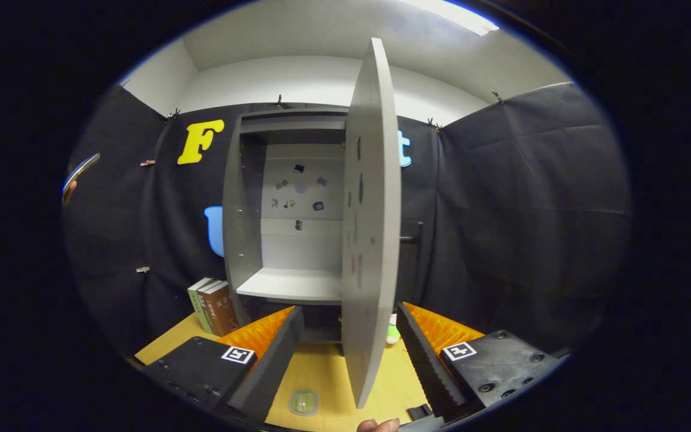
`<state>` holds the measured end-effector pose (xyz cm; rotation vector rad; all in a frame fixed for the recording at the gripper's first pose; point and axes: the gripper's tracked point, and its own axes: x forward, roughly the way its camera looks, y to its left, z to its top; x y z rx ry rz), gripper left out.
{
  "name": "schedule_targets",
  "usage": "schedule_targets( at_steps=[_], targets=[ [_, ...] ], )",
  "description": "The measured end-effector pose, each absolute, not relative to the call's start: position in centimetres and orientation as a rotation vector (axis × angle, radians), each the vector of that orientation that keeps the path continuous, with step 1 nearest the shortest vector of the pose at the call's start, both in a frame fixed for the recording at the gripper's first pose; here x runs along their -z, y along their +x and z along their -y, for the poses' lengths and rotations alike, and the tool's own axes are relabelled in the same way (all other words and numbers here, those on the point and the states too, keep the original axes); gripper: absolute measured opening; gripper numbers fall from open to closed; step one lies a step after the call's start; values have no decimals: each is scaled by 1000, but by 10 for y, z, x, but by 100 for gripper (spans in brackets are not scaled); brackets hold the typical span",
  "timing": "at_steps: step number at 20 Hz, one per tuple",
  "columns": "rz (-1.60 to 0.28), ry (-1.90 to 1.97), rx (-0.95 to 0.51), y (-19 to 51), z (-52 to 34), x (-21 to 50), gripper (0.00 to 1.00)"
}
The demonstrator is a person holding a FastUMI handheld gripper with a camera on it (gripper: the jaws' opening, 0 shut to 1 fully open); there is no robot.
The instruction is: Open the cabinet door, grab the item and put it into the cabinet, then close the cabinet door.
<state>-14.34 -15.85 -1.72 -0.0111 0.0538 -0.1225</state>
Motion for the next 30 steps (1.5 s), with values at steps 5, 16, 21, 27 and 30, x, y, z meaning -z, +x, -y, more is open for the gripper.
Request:
schedule_targets(
  at_steps=[5,16,21,27,30],
  targets=[
    [-39,-9,63,-125,112,16,98],
    [-219,43,-23,-95,59,125,98],
    [-420,64,-36,-97,62,232,98],
    [-649,69,-17,-104,77,349,98],
    [-756,90,-3,-99,78,404,98]
  ],
)
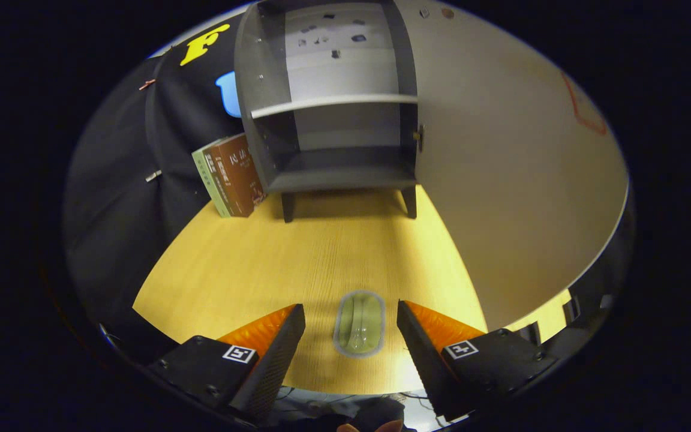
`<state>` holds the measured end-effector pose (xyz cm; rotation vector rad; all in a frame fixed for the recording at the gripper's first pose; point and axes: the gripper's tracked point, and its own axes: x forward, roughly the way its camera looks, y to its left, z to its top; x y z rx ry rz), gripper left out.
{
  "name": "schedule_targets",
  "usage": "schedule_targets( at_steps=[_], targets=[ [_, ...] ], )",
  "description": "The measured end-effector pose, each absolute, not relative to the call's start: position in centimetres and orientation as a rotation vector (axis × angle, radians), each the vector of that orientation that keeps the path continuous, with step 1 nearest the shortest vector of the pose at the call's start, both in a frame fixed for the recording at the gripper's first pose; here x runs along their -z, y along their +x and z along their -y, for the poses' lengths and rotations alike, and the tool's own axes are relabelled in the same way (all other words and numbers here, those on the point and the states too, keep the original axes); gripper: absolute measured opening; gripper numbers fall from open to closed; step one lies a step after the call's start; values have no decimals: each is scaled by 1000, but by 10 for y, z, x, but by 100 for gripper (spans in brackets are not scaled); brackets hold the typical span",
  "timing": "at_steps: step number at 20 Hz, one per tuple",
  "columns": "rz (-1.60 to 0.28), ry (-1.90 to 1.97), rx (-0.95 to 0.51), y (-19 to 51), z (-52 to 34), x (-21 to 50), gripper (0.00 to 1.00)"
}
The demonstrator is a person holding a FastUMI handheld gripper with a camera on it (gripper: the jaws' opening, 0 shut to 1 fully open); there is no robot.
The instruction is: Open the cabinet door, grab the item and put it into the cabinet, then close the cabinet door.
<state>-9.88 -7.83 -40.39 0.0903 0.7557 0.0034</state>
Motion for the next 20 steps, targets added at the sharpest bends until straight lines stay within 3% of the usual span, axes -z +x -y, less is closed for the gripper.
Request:
schedule_targets(
  at_steps=[5,7,13,15,20],
  targets=[
    [-874,84,29,-88,82,479,96],
    [-913,81,46,-86,83,502,84],
    [-925,10,87,-76,90,515,20],
    [-919,-13,79,-76,91,514,14],
    [-848,-5,57,-70,84,458,14]
  ],
)
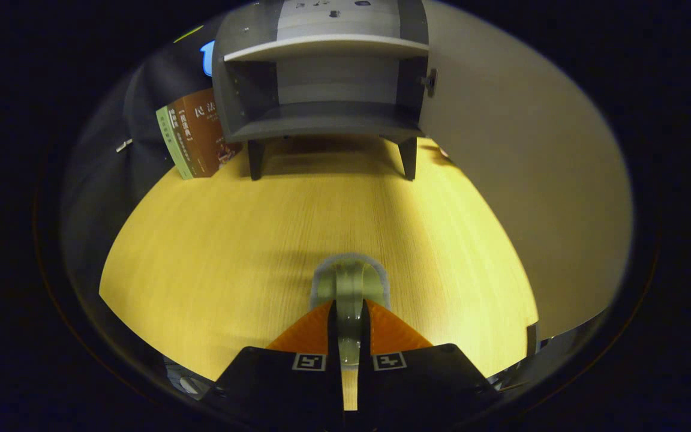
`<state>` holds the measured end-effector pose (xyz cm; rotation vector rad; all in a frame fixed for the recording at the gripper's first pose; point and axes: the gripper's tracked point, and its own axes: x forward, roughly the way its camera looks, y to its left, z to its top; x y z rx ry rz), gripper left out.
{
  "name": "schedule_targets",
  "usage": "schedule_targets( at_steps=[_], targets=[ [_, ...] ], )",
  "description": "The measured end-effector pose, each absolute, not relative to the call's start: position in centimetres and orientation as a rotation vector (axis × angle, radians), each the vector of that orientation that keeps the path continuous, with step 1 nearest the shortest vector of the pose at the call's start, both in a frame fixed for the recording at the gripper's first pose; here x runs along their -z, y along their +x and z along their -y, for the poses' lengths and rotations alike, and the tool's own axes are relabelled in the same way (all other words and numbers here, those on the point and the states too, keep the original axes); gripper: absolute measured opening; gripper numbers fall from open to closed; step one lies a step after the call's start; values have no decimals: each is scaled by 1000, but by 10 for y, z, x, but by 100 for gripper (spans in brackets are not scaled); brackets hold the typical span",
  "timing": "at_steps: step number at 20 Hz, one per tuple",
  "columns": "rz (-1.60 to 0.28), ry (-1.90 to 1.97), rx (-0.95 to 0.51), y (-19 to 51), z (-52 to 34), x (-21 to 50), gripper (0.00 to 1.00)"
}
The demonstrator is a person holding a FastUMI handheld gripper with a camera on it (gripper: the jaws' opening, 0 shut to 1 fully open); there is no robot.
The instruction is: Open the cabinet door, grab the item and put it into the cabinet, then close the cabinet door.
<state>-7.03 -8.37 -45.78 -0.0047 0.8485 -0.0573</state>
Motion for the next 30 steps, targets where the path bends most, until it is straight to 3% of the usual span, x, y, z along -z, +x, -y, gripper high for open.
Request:
schedule_targets(
  at_steps=[12,17,30],
  targets=[
    [-518,47,-29,3,37,215,14],
    [-418,42,-57,51,18,145,14],
    [-366,62,36,205,40,110,13]
  ],
)
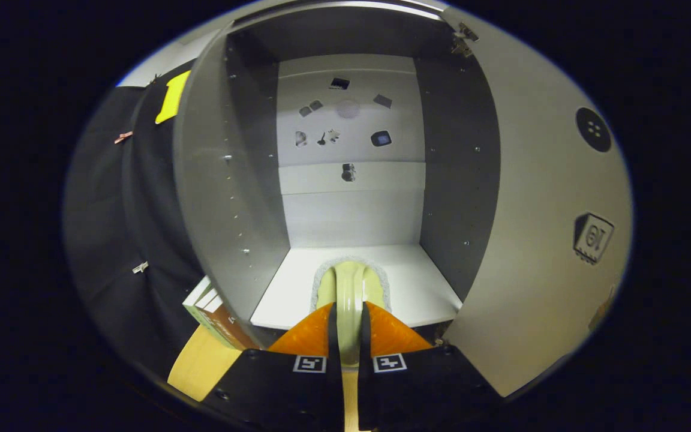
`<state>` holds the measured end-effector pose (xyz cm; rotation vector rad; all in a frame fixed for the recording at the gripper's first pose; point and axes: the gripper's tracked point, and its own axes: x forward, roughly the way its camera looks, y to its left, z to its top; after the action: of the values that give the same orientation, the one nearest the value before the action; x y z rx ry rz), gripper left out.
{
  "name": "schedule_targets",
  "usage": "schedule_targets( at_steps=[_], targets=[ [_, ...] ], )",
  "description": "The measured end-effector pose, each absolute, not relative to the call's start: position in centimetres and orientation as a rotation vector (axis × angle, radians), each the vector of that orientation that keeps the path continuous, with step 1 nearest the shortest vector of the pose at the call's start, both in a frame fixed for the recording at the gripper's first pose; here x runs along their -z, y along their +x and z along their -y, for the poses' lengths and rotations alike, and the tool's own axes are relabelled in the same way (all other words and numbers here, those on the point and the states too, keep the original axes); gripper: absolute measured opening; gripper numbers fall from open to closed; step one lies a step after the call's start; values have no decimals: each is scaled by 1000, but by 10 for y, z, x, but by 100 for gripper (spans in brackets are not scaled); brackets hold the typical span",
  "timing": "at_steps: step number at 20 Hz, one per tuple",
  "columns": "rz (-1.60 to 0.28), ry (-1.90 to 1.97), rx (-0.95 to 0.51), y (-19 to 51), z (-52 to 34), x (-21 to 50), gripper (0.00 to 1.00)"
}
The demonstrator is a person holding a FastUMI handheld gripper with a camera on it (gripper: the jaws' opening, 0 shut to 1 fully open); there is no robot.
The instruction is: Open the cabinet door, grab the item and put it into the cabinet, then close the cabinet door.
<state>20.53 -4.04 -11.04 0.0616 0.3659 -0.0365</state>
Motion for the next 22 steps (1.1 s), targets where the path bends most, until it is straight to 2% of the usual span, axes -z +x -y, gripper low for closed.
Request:
schedule_targets(
  at_steps=[7,13,16,18,19,20,22],
  targets=[
    [-414,97,82,288,66,143,13],
    [-501,45,79,328,68,185,13],
    [-490,41,87,346,69,186,18],
    [-512,49,83,351,65,192,25],
    [-523,49,81,352,66,197,26],
    [-530,44,83,352,66,200,34],
    [-515,35,85,352,66,196,63]
  ],
)
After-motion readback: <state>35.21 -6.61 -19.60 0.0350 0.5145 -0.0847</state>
